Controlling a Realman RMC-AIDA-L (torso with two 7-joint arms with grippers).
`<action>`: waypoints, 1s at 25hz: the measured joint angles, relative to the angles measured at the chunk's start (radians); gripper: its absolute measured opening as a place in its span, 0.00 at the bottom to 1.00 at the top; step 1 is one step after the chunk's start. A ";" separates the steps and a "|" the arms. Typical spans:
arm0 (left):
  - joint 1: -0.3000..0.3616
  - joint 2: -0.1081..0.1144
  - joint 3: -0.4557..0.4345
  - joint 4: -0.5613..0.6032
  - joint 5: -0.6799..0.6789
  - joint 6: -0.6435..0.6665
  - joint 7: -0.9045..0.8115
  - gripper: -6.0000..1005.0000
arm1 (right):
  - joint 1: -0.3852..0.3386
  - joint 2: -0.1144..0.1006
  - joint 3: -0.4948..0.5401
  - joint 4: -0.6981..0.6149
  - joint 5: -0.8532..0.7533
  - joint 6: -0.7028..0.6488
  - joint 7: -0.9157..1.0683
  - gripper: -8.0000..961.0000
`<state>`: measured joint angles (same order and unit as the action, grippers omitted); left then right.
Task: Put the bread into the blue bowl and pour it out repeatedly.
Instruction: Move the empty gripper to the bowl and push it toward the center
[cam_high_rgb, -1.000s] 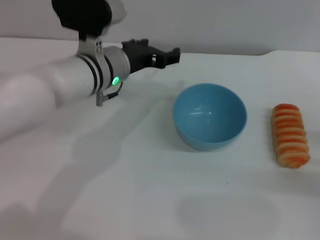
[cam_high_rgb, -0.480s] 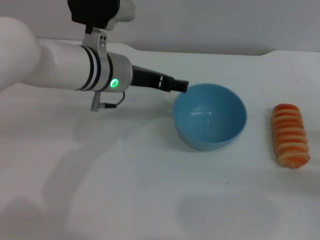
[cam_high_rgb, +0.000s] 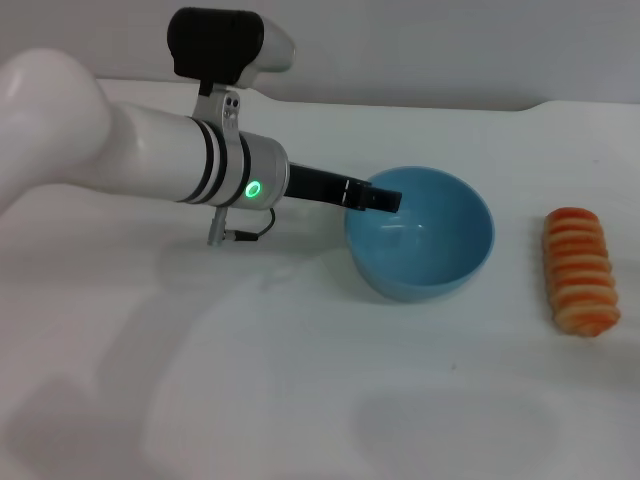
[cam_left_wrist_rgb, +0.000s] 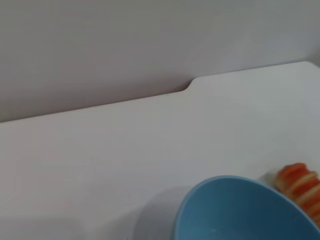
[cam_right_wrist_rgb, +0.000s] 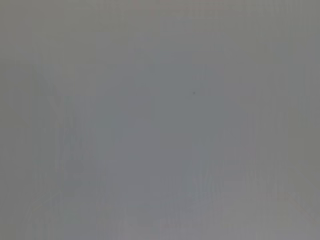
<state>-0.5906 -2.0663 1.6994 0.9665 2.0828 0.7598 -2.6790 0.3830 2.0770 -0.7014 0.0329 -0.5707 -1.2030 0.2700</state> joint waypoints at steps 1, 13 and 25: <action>-0.008 -0.001 0.008 -0.018 -0.003 -0.016 0.002 0.86 | 0.000 0.000 0.000 0.000 0.000 0.000 0.000 0.73; -0.065 -0.002 0.089 -0.155 -0.015 -0.146 0.001 0.86 | -0.001 0.000 0.002 -0.001 0.000 0.003 -0.001 0.73; -0.086 -0.003 0.146 -0.226 -0.071 -0.177 0.002 0.86 | -0.001 0.000 0.002 0.001 0.000 0.005 0.000 0.73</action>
<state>-0.6769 -2.0693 1.8456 0.7402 2.0122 0.5827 -2.6770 0.3819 2.0770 -0.6994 0.0341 -0.5706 -1.1981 0.2698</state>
